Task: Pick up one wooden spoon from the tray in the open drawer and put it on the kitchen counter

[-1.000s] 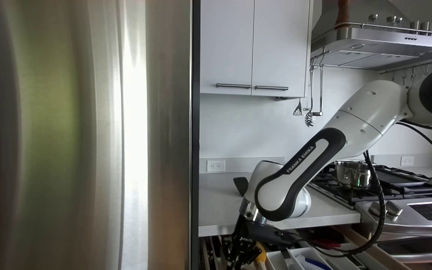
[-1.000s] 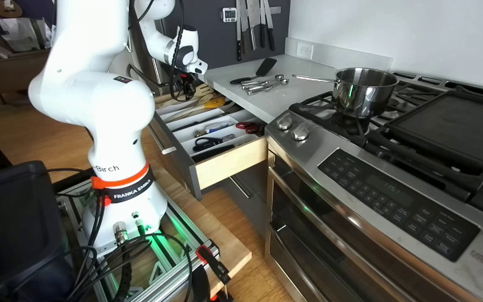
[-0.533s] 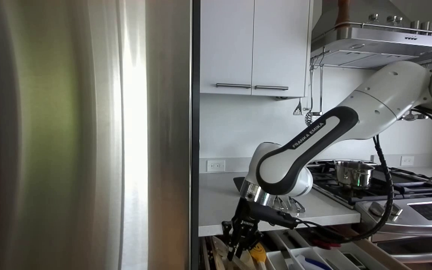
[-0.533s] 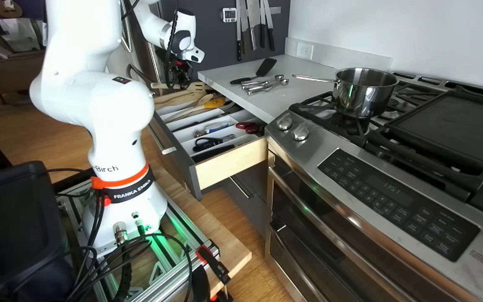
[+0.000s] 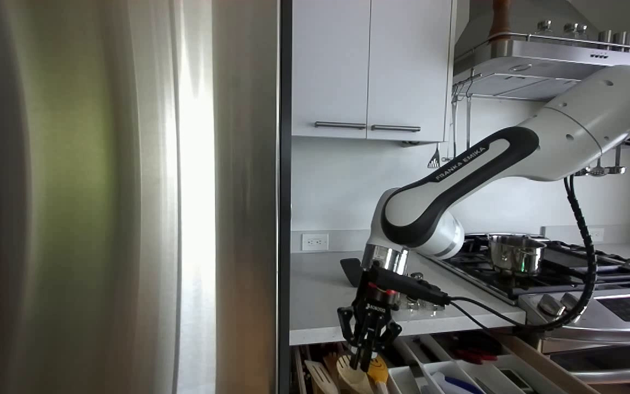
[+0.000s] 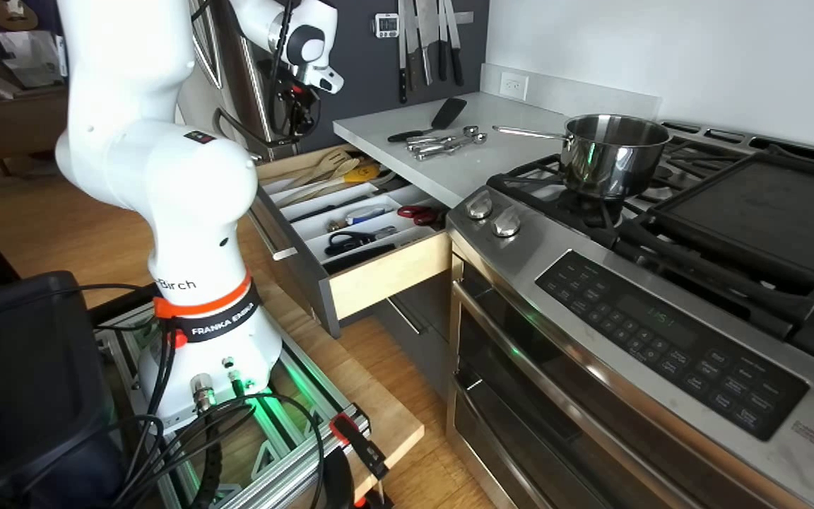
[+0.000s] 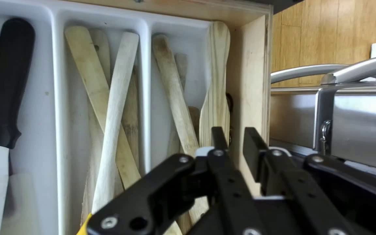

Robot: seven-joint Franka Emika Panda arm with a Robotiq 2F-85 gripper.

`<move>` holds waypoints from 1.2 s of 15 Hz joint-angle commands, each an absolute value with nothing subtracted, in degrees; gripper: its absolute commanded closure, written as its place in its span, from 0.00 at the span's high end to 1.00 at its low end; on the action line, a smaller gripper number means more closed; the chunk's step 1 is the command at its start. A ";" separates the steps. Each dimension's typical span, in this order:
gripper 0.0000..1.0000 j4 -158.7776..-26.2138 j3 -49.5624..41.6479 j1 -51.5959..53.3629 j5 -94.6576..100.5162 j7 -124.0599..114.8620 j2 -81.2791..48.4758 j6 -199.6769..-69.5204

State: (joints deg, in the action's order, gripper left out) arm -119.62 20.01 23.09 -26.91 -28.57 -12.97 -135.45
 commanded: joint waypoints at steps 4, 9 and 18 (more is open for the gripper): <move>0.61 -122.18 18.20 24.92 -16.80 -31.07 -15.37 -138.77; 0.67 -120.45 15.40 28.90 -3.88 -35.45 -21.64 -144.39; 0.56 -114.33 12.13 34.83 1.19 -34.89 -30.82 -152.33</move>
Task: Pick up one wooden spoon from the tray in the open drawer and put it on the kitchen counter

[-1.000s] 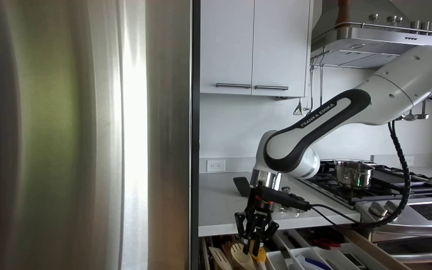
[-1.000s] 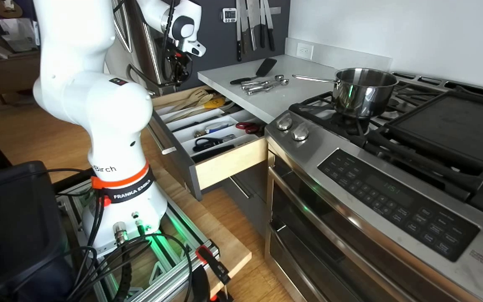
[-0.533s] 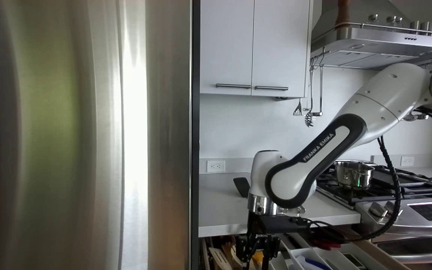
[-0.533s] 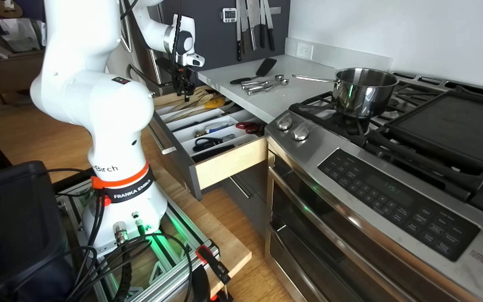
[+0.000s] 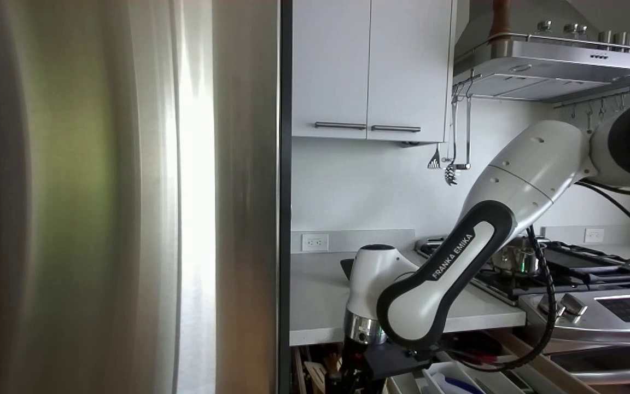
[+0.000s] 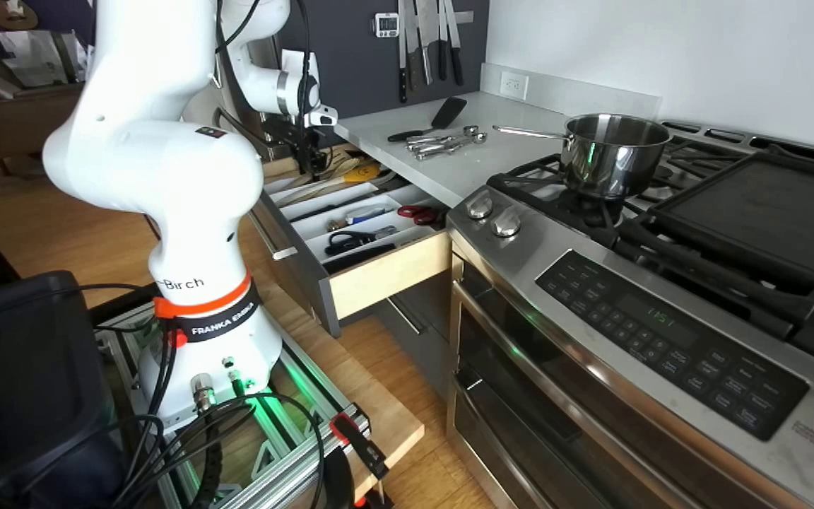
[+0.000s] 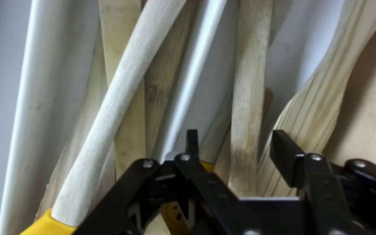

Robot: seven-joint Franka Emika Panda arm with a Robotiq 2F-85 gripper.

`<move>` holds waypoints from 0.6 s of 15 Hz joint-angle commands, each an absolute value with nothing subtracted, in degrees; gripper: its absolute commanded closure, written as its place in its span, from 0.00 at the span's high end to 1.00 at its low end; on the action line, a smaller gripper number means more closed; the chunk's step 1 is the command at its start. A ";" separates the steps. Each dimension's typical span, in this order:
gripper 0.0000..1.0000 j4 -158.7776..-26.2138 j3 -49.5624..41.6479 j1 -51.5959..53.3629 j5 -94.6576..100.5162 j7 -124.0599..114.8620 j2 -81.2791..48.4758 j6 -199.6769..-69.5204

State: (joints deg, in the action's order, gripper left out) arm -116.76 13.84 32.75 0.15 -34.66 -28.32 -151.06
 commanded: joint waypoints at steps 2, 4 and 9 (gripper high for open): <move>0.43 -113.44 11.56 35.47 0.92 -34.52 -31.30 -152.77; 0.28 -112.85 11.27 35.76 0.64 -34.19 -31.52 -152.78; 0.06 -112.67 10.52 35.99 0.42 -34.27 -31.24 -152.34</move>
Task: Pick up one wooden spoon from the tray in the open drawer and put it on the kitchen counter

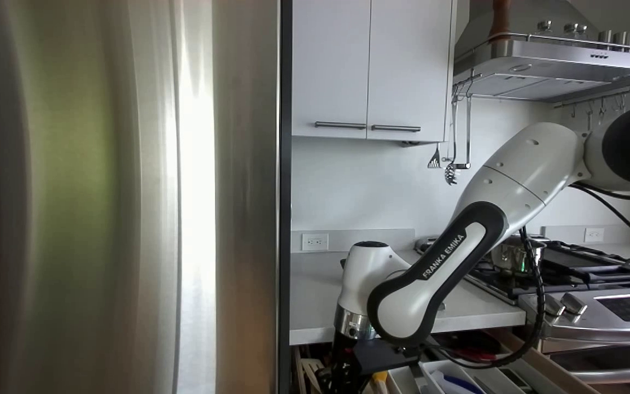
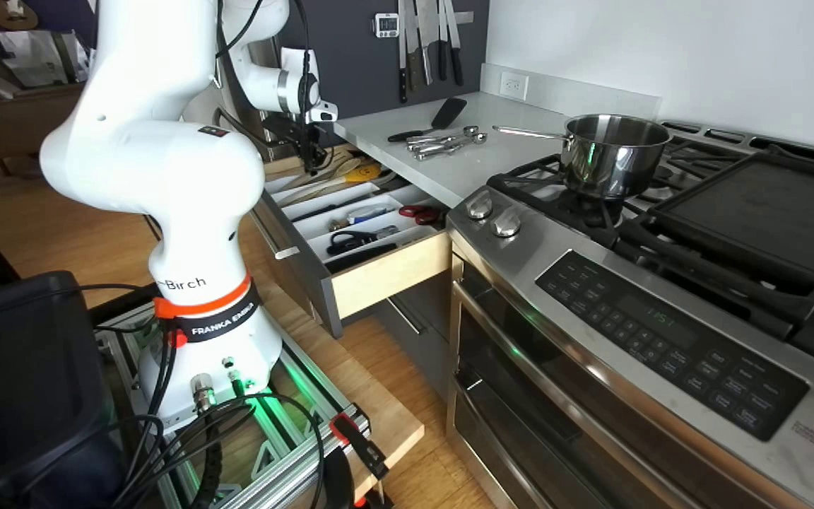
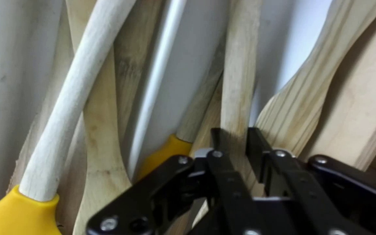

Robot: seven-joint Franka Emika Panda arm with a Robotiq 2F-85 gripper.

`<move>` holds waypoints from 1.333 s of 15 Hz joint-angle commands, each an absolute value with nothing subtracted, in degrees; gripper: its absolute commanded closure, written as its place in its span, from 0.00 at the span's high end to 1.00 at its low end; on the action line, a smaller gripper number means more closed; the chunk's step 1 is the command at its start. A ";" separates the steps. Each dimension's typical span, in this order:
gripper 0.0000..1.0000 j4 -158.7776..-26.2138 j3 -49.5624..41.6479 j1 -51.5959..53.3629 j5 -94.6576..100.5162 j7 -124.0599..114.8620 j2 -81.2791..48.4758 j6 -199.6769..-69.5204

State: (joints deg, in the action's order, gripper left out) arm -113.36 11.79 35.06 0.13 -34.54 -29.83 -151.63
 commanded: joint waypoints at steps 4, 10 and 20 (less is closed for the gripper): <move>0.25 -113.04 10.56 35.60 -0.04 -33.87 -31.43 -152.36; 0.33 -112.93 10.41 35.89 0.07 -33.99 -32.13 -152.11; 0.38 -114.37 8.76 35.99 0.04 -34.84 -32.35 -151.88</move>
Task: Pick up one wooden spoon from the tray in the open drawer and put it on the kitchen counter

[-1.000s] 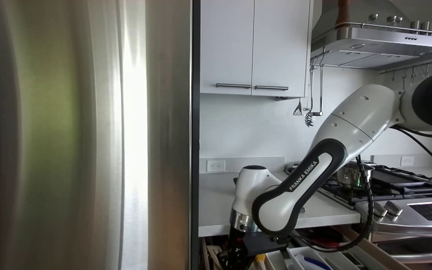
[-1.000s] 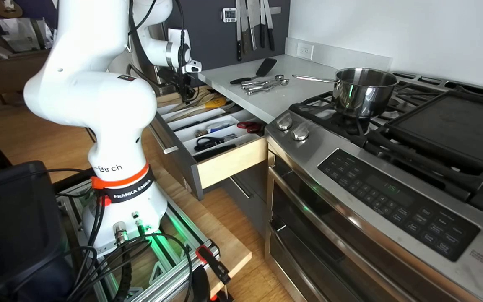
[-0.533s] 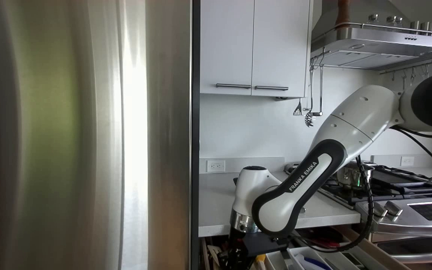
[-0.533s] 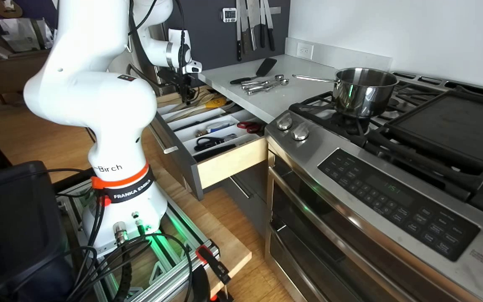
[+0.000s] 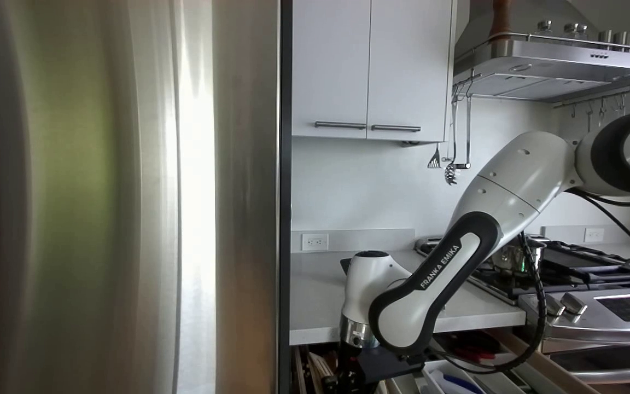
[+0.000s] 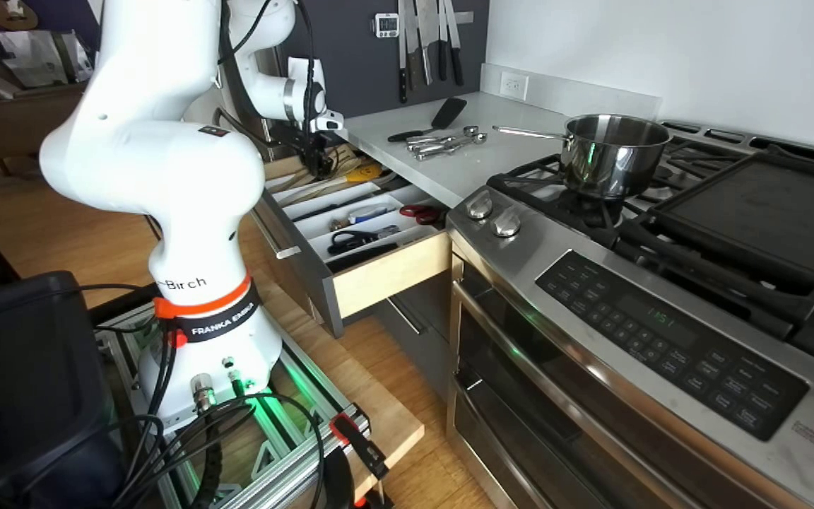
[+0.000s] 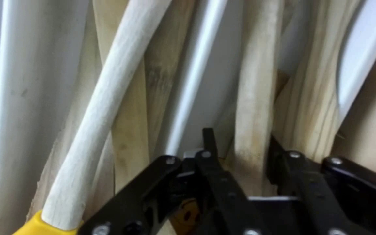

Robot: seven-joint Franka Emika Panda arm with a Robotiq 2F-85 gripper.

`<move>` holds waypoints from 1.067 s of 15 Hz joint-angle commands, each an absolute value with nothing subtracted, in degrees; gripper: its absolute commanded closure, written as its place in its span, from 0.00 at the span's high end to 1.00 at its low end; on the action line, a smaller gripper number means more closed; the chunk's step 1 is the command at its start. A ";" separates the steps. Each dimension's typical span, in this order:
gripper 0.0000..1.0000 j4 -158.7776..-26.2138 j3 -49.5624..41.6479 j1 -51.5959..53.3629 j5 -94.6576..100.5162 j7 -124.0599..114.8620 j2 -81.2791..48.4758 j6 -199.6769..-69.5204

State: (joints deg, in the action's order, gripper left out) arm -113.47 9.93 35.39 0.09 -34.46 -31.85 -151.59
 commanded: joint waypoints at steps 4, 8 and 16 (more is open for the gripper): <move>0.39 -115.04 8.76 35.70 -0.21 -34.80 -30.91 -152.51; 0.39 -115.33 8.67 36.05 -0.07 -35.21 -29.82 -152.25; 0.17 -115.13 7.91 37.26 0.58 -37.07 -29.19 -150.96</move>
